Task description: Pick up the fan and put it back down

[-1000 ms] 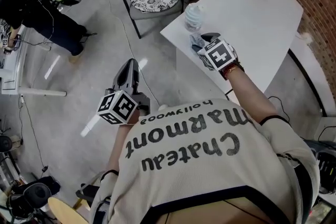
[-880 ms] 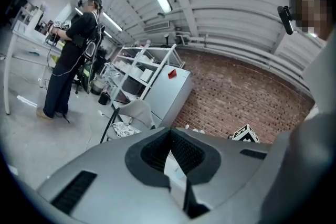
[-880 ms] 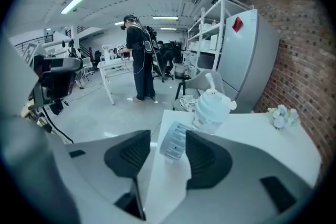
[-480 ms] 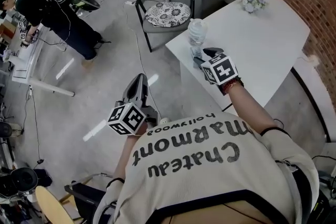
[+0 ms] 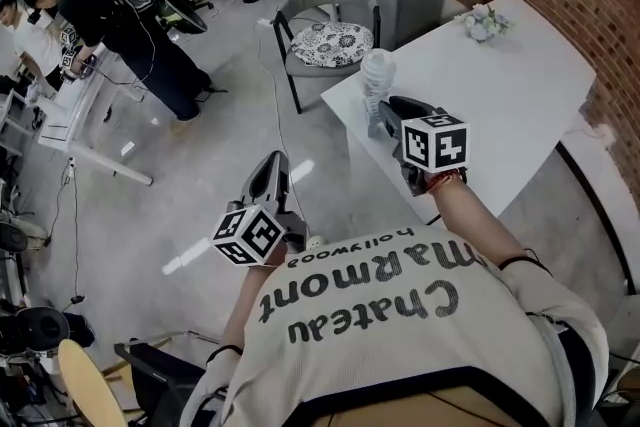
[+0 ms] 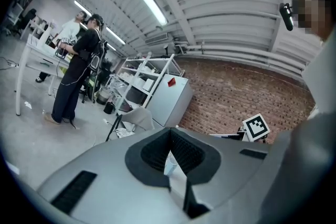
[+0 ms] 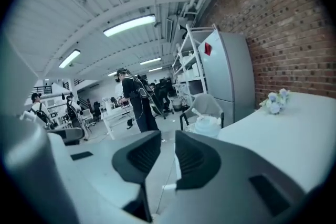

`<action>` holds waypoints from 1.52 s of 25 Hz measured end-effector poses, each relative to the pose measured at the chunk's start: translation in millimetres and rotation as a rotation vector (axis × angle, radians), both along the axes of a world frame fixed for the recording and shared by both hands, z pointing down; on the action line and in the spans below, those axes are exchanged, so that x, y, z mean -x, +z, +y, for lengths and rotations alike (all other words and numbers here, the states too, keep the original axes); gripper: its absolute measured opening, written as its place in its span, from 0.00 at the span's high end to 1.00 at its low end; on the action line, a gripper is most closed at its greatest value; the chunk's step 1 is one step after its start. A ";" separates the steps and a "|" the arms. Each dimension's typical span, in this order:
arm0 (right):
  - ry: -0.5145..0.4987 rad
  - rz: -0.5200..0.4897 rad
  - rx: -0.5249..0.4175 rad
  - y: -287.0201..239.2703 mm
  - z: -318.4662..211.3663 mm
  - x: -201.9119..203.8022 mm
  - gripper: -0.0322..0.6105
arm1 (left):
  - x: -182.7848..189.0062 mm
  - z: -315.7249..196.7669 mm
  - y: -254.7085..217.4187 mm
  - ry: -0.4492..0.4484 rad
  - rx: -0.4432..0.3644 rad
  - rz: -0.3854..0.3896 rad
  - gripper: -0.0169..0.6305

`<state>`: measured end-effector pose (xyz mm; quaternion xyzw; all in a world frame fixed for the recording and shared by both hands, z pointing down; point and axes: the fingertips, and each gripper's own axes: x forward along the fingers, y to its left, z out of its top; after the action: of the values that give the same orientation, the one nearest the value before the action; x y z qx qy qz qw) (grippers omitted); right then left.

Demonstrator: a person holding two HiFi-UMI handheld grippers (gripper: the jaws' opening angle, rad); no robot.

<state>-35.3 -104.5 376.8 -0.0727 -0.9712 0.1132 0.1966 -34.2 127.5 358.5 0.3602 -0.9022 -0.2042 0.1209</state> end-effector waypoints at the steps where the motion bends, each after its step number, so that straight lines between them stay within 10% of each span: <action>1: 0.007 -0.018 0.011 -3.0 0.6 -3.4 0.82 | -3.8 -1.0 0.0 0.001 0.000 -0.004 0.97; 15: 0.030 -0.309 0.164 -44.2 12.4 -49.3 0.95 | -43.6 -6.5 -8.6 -0.034 0.046 -0.101 0.97; 38: -0.043 -0.232 0.095 -16.5 50.8 -60.2 0.95 | -61.7 33.4 1.9 -0.117 0.038 -0.091 0.97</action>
<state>24.9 -53.6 360.3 -0.1156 -0.9792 0.1457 0.0816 27.5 160.9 360.4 0.3134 -0.9300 -0.1770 0.0746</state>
